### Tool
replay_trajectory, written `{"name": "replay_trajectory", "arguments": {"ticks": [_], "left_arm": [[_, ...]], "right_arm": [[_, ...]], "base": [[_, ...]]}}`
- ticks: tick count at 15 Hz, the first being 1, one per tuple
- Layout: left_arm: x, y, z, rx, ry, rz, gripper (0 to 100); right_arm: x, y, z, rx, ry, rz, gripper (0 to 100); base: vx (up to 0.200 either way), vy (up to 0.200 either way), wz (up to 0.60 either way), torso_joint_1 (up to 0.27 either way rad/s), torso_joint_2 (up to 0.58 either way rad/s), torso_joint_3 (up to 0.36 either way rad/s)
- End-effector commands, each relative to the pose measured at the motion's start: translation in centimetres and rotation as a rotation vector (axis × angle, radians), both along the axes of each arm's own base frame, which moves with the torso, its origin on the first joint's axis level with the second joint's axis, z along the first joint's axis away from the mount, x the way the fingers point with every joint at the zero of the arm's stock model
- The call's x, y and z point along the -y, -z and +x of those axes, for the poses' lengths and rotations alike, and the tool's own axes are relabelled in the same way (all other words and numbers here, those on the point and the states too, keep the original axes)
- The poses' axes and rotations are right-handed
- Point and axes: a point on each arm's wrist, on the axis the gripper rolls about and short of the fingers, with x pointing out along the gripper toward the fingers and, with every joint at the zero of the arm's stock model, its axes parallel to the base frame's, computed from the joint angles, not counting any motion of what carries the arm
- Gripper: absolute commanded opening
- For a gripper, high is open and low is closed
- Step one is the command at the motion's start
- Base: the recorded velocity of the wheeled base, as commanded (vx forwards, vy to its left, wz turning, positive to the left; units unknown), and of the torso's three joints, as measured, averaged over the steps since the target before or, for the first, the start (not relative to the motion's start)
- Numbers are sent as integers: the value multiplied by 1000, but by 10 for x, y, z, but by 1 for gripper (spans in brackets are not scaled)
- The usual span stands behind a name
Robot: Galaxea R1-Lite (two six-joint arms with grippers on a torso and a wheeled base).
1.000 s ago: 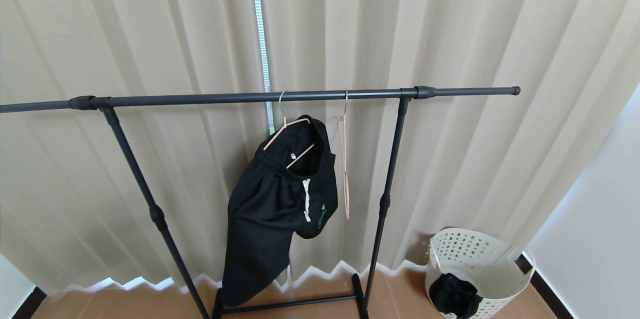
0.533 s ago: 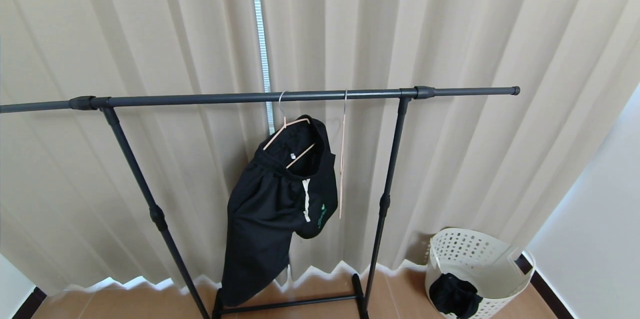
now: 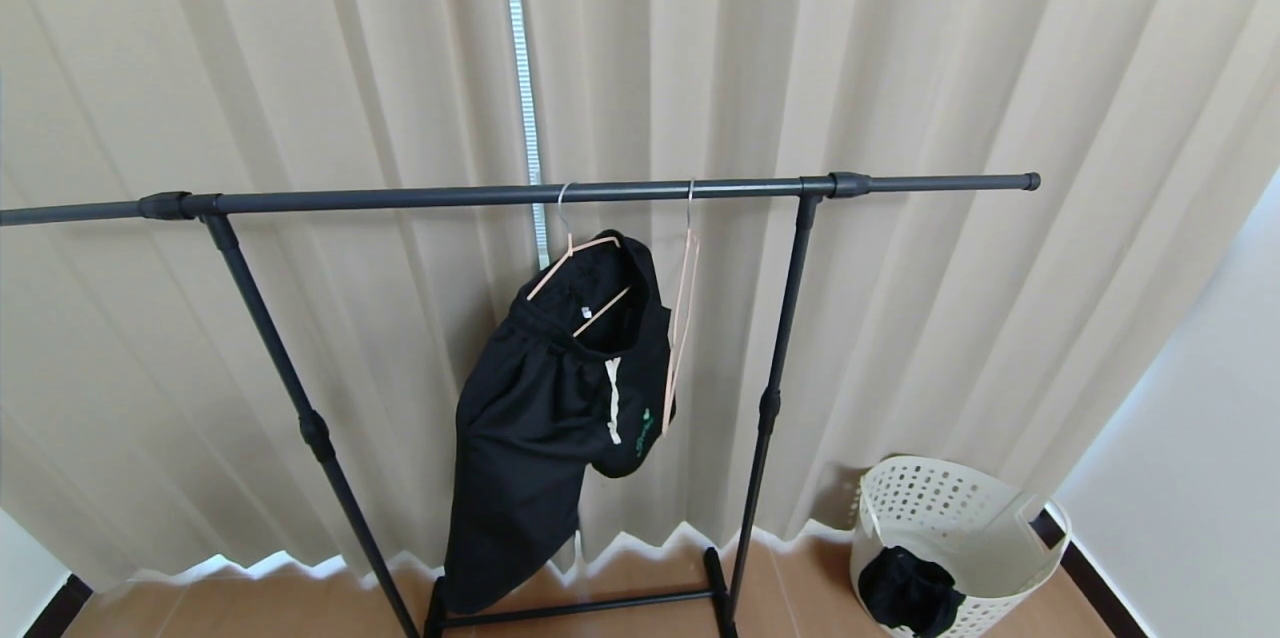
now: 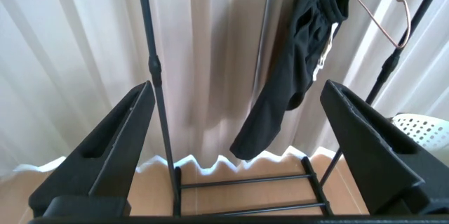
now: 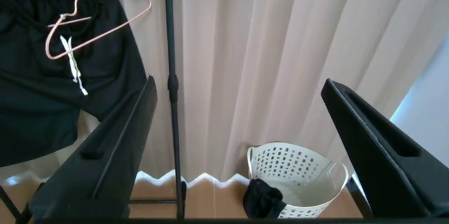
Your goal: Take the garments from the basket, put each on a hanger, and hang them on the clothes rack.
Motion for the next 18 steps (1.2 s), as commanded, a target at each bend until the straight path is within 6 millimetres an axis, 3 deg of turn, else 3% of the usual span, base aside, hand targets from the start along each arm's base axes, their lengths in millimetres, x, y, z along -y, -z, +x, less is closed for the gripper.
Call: {"name": "replay_trajectory", "arguments": {"ticks": [1,18], "left_arm": [[0,0,0,2,-2,-2,100],[0,0,0,1,4,2,100]], "right_arm": [[2,-2,0,19,94,0,100],[0,-3,0,26,18,10,100]], "base": [[0,0,0,0,0,0],[0,0,0,0,0,0]]}}
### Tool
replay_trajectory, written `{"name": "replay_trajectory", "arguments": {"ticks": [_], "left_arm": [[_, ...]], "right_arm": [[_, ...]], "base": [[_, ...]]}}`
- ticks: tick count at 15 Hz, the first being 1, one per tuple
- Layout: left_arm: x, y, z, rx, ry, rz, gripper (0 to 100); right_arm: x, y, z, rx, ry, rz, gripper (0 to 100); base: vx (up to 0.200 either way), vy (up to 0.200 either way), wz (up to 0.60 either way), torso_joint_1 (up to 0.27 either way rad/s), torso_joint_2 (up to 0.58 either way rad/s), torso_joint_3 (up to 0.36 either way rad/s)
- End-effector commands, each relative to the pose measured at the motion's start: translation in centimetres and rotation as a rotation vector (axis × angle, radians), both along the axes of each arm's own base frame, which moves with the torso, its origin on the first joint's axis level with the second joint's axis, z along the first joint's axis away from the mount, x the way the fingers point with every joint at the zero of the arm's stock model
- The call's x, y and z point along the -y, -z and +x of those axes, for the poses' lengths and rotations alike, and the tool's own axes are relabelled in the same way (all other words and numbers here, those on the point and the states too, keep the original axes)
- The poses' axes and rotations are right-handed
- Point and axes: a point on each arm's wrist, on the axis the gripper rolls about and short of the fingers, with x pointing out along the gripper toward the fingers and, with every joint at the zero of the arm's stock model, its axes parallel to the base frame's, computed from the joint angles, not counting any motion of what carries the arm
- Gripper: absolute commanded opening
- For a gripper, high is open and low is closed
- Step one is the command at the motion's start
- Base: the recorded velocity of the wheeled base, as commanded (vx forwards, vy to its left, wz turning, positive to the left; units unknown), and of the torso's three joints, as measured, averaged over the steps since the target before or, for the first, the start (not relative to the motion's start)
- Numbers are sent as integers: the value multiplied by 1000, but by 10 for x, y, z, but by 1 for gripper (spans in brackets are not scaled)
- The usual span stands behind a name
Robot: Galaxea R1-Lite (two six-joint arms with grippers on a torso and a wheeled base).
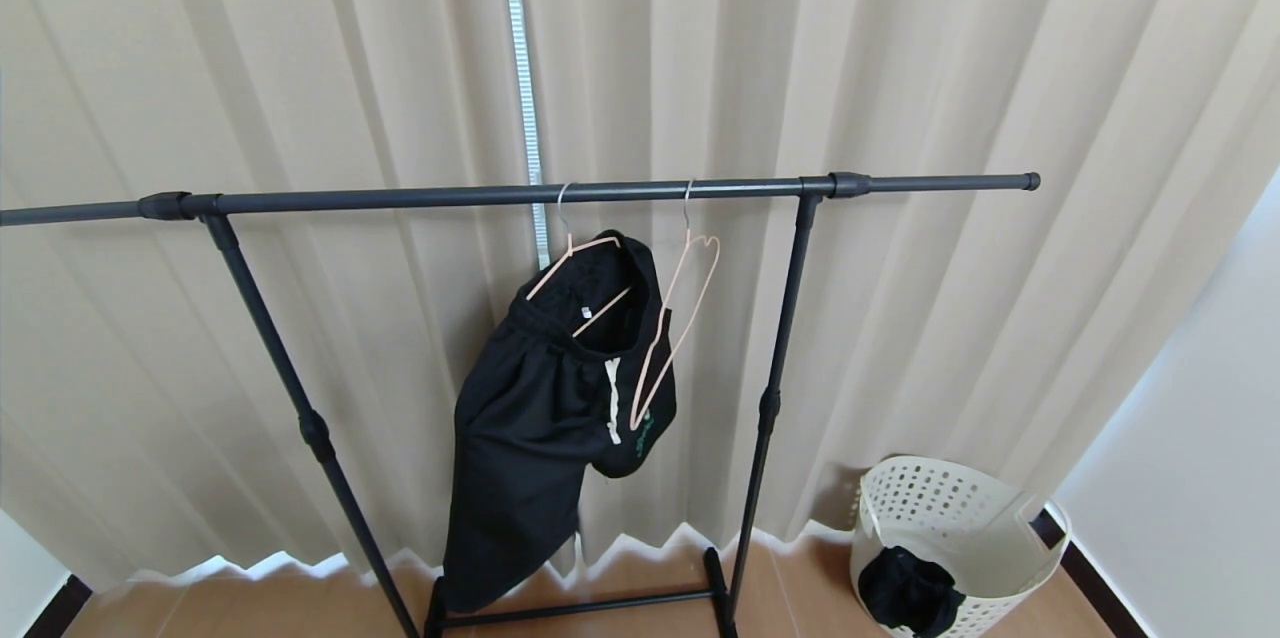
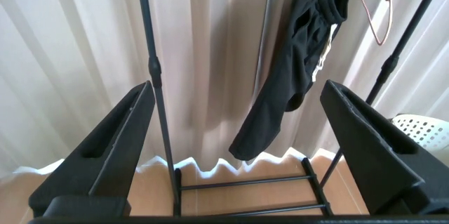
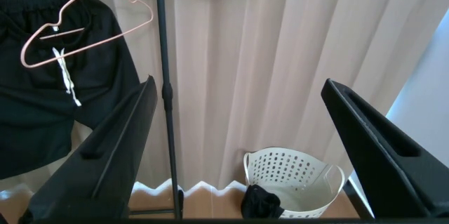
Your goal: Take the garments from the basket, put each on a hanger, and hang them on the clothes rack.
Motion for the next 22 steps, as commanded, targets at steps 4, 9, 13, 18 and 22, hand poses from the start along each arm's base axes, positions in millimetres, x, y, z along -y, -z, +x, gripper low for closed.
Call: {"name": "replay_trajectory", "arguments": {"ticks": [4,9,13,18,22], "left_arm": [[0,0,0,-3,0,-1,100],[0,0,0,-3,0,-1,100],[0,0,0,-3,0,-1,100],[0,0,0,-3,0,-1,100],[0,0,0,-1,2,-2,100]], "right_arm": [[0,0,0,-3,0,0,100],[0,0,0,-3,0,-2,100],[0,0,0,-3,0,-2,100],[0,0,0,-3,0,-2,100],[0,0,0,-3,2,-2,100]], "base": [[0,0,0,-40,85,44],[0,0,0,-147,346,187],[0,0,0,-157,362,203],[0,0,0,-173,408,234],[0,0,0,-218,544,321]]}}
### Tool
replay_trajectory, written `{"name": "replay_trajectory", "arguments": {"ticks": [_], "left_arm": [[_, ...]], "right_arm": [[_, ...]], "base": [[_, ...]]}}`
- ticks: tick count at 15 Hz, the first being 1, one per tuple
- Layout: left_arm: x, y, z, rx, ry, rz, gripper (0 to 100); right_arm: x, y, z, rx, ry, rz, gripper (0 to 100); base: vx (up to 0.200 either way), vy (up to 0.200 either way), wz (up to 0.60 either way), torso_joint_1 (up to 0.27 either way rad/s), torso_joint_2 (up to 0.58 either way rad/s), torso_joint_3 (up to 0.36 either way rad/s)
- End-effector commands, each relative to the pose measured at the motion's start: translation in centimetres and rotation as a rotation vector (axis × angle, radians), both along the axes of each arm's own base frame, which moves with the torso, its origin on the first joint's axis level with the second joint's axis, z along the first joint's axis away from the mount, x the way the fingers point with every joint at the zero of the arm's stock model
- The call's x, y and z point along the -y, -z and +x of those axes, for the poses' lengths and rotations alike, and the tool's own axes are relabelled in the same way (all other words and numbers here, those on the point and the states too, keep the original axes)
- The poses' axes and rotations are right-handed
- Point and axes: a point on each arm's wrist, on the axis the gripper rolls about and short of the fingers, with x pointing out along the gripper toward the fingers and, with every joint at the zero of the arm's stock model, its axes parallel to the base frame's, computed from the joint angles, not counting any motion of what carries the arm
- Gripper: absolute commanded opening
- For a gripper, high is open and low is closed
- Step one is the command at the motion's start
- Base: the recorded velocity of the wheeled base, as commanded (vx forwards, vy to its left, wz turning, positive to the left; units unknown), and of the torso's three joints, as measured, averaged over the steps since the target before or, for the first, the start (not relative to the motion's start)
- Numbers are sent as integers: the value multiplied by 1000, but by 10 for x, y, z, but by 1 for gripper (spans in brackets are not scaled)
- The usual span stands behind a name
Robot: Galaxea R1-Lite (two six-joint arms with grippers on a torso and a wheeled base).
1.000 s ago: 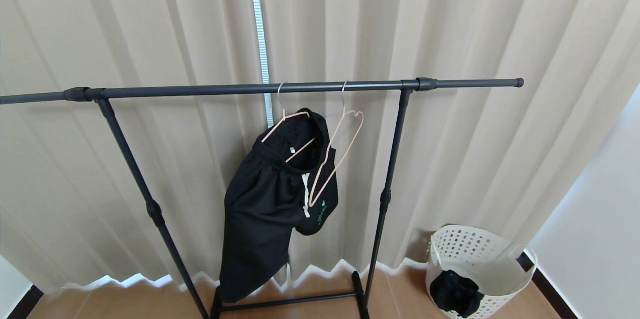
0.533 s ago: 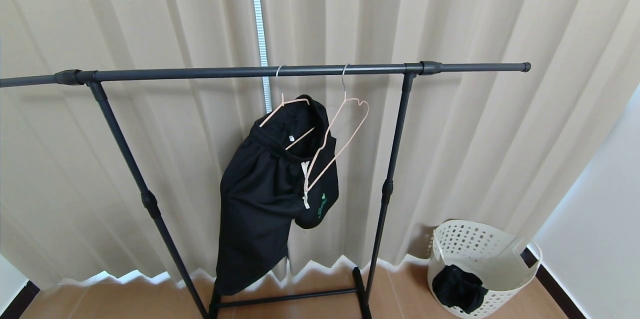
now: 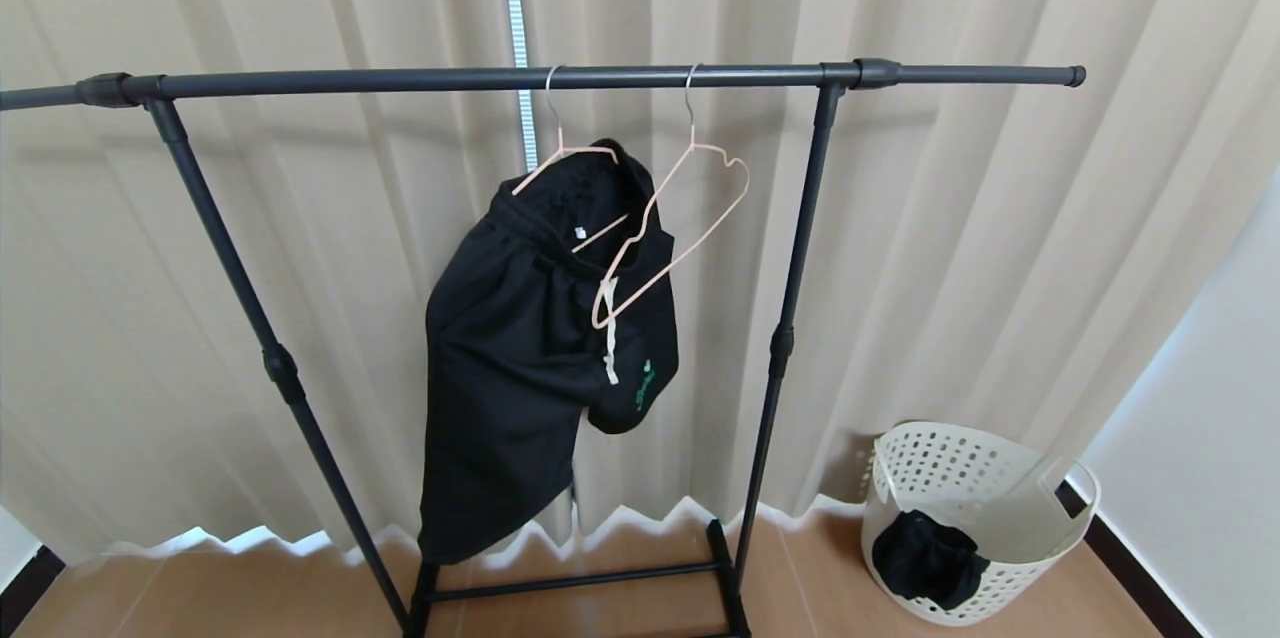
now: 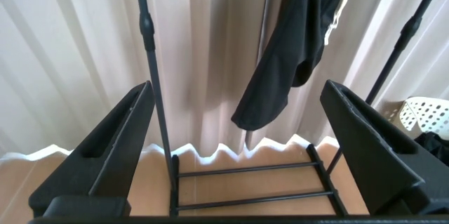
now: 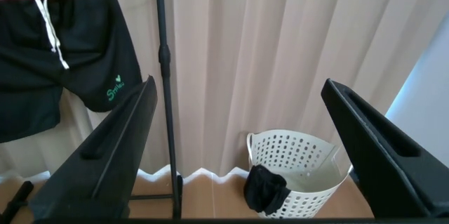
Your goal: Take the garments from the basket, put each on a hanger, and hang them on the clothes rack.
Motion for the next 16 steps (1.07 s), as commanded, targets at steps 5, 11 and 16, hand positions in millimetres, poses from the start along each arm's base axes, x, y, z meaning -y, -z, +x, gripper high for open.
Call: {"name": "replay_trajectory", "arguments": {"ticks": [5,11,16], "left_arm": [[0,0,0,-1,0,-1,100],[0,0,0,-1,0,-1,100],[0,0,0,-1,0,4,100]], "right_arm": [[0,0,0,-2,0,0,100],[0,0,0,-2,0,0,100],[0,0,0,-2,0,0,100]], "base": [[0,0,0,-201,533,331],[0,0,0,-169,501,332],[0,0,0,-120,470,347]]}}
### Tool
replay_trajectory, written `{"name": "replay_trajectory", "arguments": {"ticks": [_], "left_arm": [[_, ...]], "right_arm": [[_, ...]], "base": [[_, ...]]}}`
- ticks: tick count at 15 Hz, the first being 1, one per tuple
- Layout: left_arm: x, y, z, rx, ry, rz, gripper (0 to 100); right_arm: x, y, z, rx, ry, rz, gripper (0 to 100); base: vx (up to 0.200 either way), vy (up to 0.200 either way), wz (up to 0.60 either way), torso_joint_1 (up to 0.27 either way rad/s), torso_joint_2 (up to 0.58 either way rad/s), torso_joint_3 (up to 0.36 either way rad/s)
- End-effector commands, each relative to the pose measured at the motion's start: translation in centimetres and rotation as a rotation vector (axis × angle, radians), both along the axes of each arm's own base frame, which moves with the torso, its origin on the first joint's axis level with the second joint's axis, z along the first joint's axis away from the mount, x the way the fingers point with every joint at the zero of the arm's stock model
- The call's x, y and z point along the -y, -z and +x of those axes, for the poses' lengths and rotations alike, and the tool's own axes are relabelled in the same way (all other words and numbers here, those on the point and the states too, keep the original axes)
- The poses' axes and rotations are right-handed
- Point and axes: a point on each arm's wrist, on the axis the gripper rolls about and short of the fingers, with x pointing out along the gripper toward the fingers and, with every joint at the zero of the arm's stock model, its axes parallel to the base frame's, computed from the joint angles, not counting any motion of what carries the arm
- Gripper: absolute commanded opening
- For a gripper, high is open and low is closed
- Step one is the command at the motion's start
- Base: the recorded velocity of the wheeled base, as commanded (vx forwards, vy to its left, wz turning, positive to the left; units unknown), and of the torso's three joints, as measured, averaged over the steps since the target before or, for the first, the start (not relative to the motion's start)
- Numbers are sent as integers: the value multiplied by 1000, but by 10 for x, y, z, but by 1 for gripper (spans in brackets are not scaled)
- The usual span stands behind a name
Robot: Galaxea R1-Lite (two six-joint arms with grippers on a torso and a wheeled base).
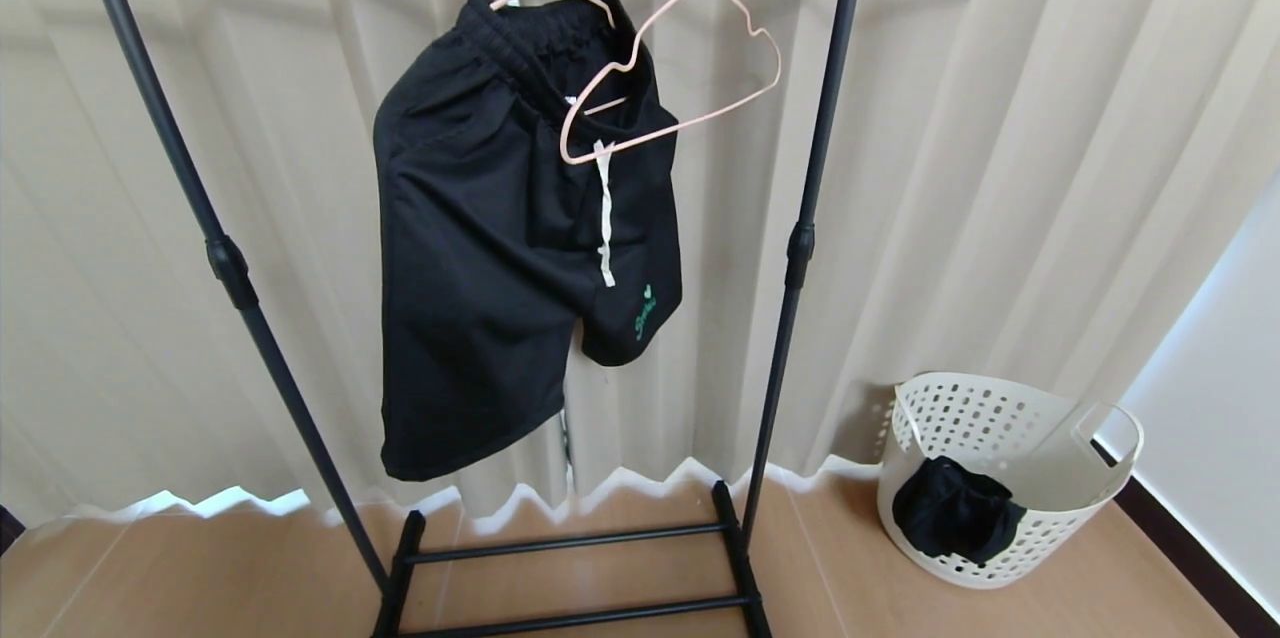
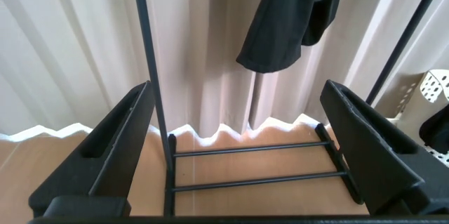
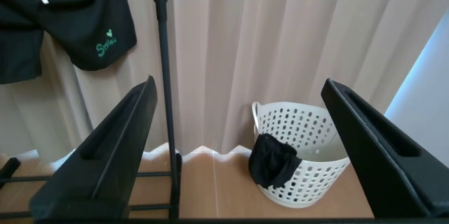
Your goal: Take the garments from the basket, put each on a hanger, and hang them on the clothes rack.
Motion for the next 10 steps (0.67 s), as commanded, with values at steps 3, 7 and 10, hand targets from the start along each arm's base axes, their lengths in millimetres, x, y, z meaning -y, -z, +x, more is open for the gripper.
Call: {"name": "replay_trajectory", "arguments": {"ticks": [3,7,10], "left_arm": [[0,0,0,-1,0,0,100],[0,0,0,-1,0,0,100],[0,0,0,-1,0,0,100]], "right_arm": [[0,0,0,-2,0,-1,100],[0,0,0,-2,0,-1,100],[0,0,0,-2,0,-1,100]], "base": [[0,0,0,-84,444,372],[0,0,0,-32,332,303],[0,0,0,0,49,49]]}}
